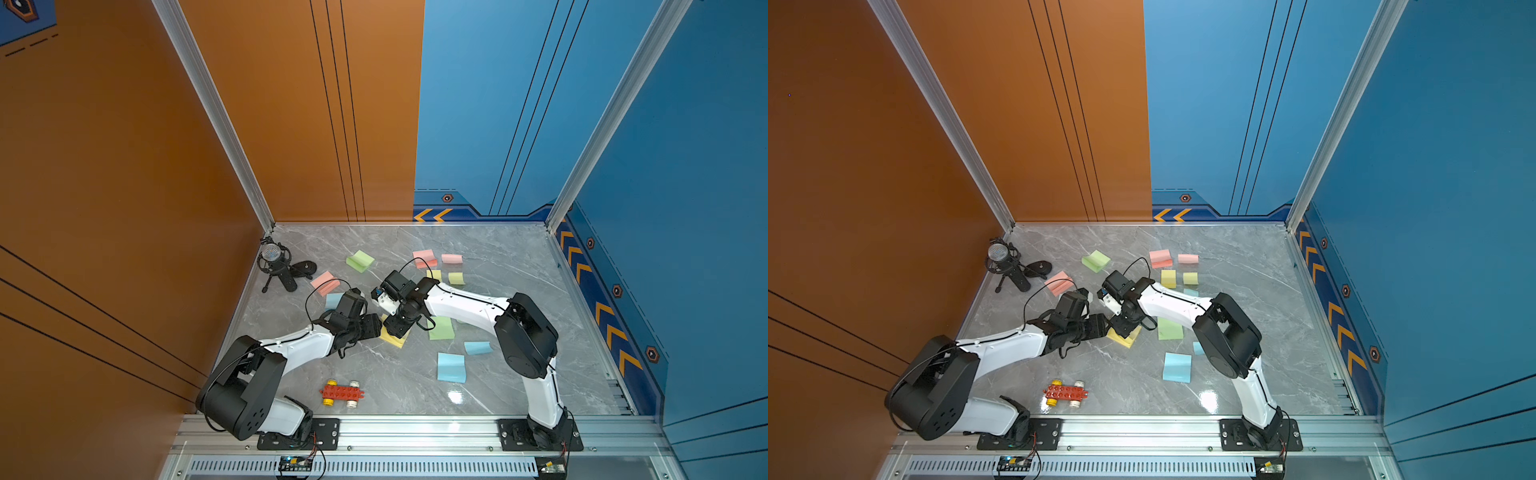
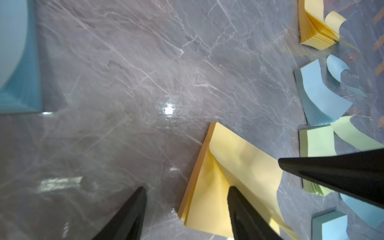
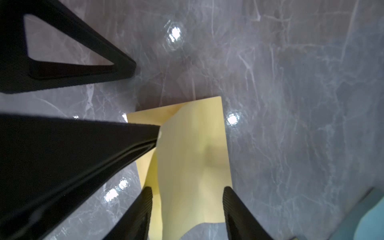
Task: Tear off pages from different memo pads
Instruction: Pick up the memo pad from the center of the board, then tear off the paper from the memo pad.
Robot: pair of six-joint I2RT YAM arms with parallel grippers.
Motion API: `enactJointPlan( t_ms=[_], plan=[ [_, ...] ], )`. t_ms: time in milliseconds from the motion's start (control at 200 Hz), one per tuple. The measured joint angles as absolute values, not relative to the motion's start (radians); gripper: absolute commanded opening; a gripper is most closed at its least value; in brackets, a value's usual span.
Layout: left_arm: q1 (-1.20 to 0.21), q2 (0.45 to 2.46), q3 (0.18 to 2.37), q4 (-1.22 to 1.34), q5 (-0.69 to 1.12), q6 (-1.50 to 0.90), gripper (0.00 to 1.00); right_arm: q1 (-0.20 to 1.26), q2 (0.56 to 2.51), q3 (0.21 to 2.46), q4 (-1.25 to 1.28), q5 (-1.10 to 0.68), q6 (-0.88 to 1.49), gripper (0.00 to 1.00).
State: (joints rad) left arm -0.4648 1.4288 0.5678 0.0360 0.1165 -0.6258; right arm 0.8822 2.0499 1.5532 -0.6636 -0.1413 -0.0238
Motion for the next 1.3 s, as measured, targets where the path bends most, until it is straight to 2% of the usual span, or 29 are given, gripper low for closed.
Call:
enactJointPlan(
  t_ms=[100, 215, 370, 510, 556, 586, 766, 961, 1296],
  plan=[
    [-0.465, 1.427, 0.565, 0.039, 0.117, -0.626, 0.66, 0.892, 2.069, 1.565, -0.663, -0.130, -0.012, 0.54],
    [-0.465, 1.424, 0.562, 0.042, 0.117, -0.626, 0.66, 0.899, 2.096, 1.566, -0.663, -0.120, 0.003, 0.46],
    [-0.465, 1.406, 0.550, 0.035, 0.117, -0.626, 0.67, 0.897, 2.104, 1.570, -0.664, -0.099, 0.017, 0.20],
    [-0.464, 1.365, 0.531, 0.014, 0.110, -0.626, 0.69, 0.883, 2.103, 1.570, -0.664, -0.100, 0.015, 0.18],
    [-0.464, 1.344, 0.524, 0.003, 0.107, -0.625, 0.70, 0.878, 2.098, 1.570, -0.668, -0.101, 0.009, 0.09],
    [-0.464, 1.328, 0.521, -0.007, 0.106, -0.626, 0.70, 0.875, 2.094, 1.570, -0.674, -0.102, 0.004, 0.00],
    [-0.463, 1.151, 0.488, -0.053, 0.098, -0.626, 0.75, 0.863, 2.055, 1.604, -0.746, -0.100, -0.074, 0.00],
    [-0.467, 1.008, 0.486, -0.065, 0.118, -0.607, 0.79, 0.863, 1.924, 1.602, -0.790, -0.118, -0.199, 0.00],
    [-0.621, 0.870, 0.488, -0.049, 0.212, -0.527, 0.80, 0.864, 1.644, 1.497, -0.819, -0.390, -0.423, 0.00]
  ],
)
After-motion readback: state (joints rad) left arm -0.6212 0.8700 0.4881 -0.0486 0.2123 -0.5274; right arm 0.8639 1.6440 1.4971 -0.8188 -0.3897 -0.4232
